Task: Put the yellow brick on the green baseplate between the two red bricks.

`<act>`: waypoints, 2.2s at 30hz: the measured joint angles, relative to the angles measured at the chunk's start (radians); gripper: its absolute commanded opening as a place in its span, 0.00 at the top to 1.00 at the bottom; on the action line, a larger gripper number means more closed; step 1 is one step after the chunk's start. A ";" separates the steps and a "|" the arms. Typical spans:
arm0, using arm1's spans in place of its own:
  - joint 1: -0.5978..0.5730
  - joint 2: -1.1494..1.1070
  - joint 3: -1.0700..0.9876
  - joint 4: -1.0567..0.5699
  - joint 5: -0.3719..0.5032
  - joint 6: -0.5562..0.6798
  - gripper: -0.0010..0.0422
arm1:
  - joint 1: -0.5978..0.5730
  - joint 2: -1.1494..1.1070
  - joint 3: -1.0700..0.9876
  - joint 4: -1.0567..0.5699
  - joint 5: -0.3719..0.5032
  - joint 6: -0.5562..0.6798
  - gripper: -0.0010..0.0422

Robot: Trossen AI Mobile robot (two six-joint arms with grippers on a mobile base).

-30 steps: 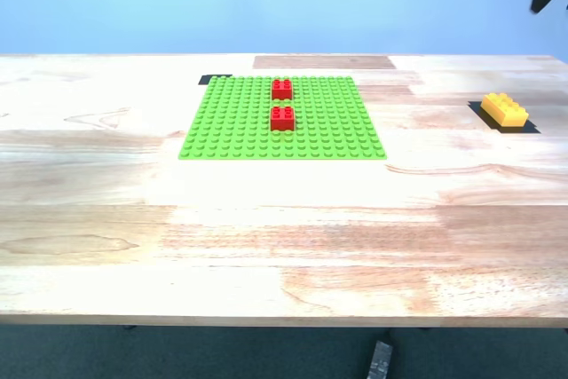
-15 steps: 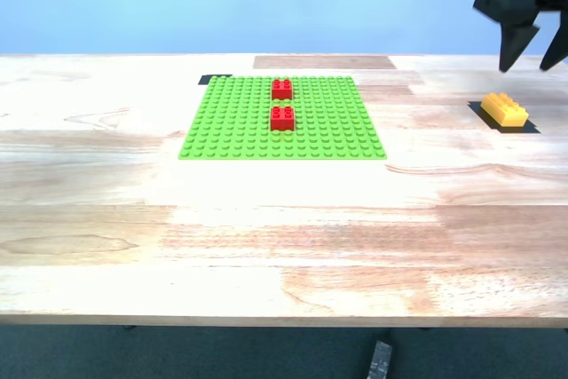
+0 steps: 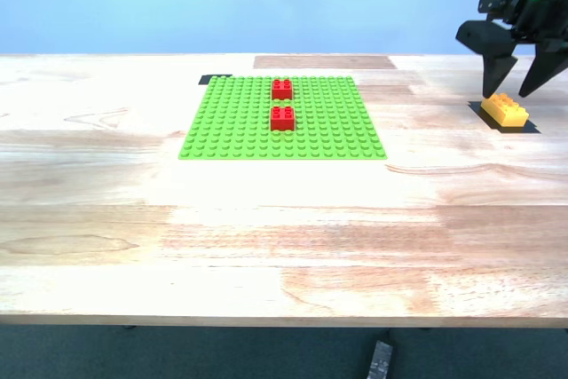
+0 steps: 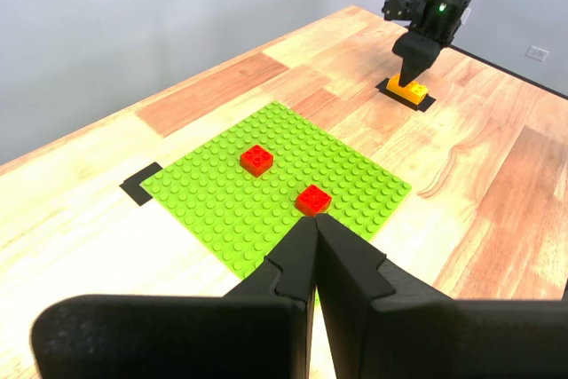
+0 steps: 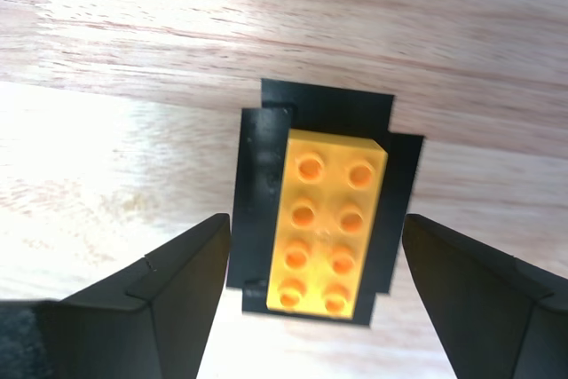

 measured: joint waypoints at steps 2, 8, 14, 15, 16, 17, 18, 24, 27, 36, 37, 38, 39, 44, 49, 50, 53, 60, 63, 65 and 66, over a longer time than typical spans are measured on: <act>0.000 0.000 0.000 0.000 0.000 0.000 0.98 | 0.000 -0.008 -0.033 0.033 -0.004 0.000 0.40; 0.000 0.000 0.000 0.000 0.000 0.000 0.98 | -0.004 -0.010 -0.084 0.076 -0.005 0.000 0.41; -0.001 -0.001 0.000 0.000 0.000 0.000 0.98 | -0.005 -0.007 -0.091 0.096 0.003 0.012 0.42; -0.001 -0.001 0.000 0.000 0.000 0.000 0.98 | -0.007 -0.007 -0.092 0.098 0.003 0.014 0.43; -0.001 -0.003 0.000 0.000 0.000 0.000 0.98 | -0.010 -0.007 -0.095 0.101 0.004 0.015 0.45; -0.002 -0.005 0.000 0.000 0.000 0.000 0.98 | -0.014 -0.007 -0.097 0.102 0.004 0.016 0.48; -0.003 -0.007 0.000 0.000 0.000 0.000 0.98 | -0.016 -0.007 -0.098 0.105 0.005 0.018 0.50; -0.006 -0.022 0.000 0.000 0.000 0.001 0.98 | -0.016 -0.007 -0.104 0.124 0.008 0.018 0.70; -0.006 -0.022 0.000 0.000 0.000 0.001 0.98 | -0.015 -0.007 -0.104 0.127 0.002 0.018 0.80; -0.006 -0.022 -0.001 0.000 0.000 0.001 0.98 | -0.014 -0.035 -0.097 0.114 -0.008 -0.017 0.96; -0.006 -0.022 -0.003 0.000 0.000 0.001 0.98 | -0.013 -0.047 -0.089 0.107 -0.016 -0.030 0.96; -0.006 -0.022 -0.006 -0.001 0.000 0.001 0.98 | -0.012 -0.064 -0.080 0.100 -0.028 -0.048 0.96; -0.006 -0.022 -0.010 0.000 0.000 0.001 0.98 | -0.009 -0.084 -0.071 0.095 -0.043 -0.066 0.96; -0.006 -0.022 -0.019 -0.001 0.000 -0.004 0.98 | 0.056 -0.209 -0.013 0.038 -0.075 -0.205 0.96; -0.006 -0.022 -0.018 0.005 0.000 -0.006 0.98 | 0.193 -0.309 0.052 0.022 -0.139 -0.307 0.96; -0.006 -0.022 -0.018 0.006 0.000 -0.009 0.98 | 0.229 -0.319 0.069 0.021 -0.140 -0.325 0.96; -0.006 -0.022 -0.018 0.007 0.000 -0.013 0.98 | 0.338 -0.315 0.130 0.019 -0.129 -0.380 0.96; -0.006 -0.023 -0.017 0.001 0.000 -0.019 0.98 | 0.557 -0.179 0.283 -0.016 -0.028 -0.534 0.96; -0.006 -0.023 -0.017 0.001 0.000 -0.019 0.98 | 0.624 -0.103 0.337 -0.045 -0.015 -0.587 0.96; -0.006 -0.023 -0.017 0.000 0.001 -0.023 0.98 | 0.659 -0.050 0.368 -0.055 0.007 -0.595 0.96; -0.006 -0.023 -0.016 0.000 0.001 -0.028 0.98 | 0.673 -0.024 0.384 -0.059 0.014 -0.596 0.96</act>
